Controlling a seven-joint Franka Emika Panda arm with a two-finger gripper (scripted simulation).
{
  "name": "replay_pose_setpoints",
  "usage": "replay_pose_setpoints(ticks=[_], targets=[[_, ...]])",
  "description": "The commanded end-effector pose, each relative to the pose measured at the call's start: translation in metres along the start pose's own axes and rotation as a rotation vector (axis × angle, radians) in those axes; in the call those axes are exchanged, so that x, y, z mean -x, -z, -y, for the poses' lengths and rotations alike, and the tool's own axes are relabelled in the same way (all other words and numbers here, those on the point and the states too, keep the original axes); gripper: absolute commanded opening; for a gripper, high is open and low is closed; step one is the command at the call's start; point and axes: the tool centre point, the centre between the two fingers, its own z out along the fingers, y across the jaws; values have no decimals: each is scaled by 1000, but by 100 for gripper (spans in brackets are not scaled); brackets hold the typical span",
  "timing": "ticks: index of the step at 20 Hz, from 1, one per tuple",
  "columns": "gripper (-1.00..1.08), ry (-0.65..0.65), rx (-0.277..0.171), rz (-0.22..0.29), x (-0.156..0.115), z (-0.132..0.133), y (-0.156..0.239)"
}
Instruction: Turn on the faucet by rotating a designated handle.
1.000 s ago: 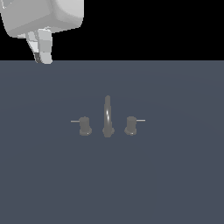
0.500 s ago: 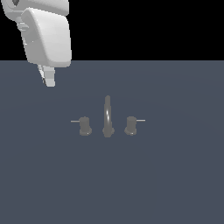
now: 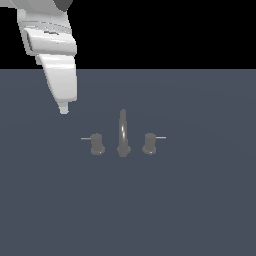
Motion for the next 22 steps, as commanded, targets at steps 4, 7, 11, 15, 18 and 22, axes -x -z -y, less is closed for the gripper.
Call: replay_pose_setpoints(ticks=[4,7,11,15,18,22], targets=[[-100,-90,-3,-4,-9,19,-24],[-100,-141,-3,-7,-15,29,-37],[-100,-213,-4,-12,-25,43,-56],[-100,-294,-4,-17,-38,57,-76],[-100,-354,-4,-22,-48,67,-92],[-100,-427,-5,-26,-61,79,-109]])
